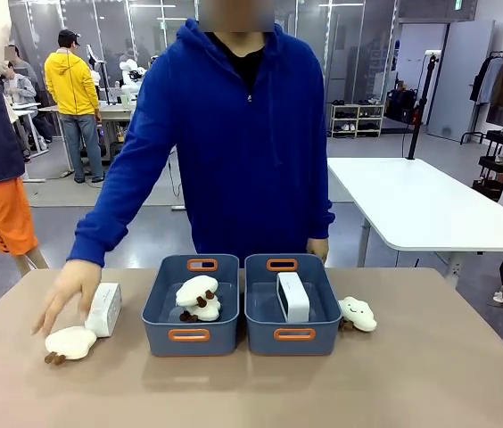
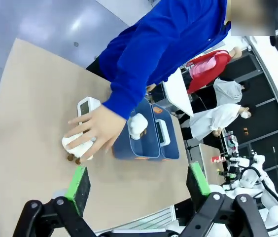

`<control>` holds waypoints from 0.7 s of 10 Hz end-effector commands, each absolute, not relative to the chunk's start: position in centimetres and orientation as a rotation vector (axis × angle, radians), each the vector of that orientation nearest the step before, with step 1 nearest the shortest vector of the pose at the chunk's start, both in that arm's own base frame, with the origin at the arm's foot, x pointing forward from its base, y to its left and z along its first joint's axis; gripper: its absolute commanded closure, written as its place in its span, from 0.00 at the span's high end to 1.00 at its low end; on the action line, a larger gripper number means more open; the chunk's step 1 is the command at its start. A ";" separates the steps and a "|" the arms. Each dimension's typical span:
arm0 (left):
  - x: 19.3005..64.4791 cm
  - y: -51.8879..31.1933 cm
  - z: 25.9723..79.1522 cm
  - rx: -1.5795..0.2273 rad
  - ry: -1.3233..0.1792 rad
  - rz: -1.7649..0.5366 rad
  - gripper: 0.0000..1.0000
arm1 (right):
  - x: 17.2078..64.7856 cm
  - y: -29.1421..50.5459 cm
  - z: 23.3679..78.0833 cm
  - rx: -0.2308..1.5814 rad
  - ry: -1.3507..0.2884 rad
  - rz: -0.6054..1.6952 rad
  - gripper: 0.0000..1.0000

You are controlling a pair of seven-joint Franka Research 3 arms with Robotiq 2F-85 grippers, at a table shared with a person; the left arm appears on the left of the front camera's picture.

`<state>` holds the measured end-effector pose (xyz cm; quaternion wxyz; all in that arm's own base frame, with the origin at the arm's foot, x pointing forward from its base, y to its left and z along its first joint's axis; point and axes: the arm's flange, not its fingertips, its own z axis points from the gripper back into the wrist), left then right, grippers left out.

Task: Sort the digital clocks into the basket.
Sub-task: Pick up the Digital clock from the table and place it into the empty Plastic storage basket.

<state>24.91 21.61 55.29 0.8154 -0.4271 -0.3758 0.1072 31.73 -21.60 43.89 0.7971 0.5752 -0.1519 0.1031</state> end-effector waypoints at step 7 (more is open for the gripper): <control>26.5 19.6 55.3 -0.859 -0.783 0.206 1.00 | 31.5 -21.5 43.9 1.229 -0.336 0.241 1.00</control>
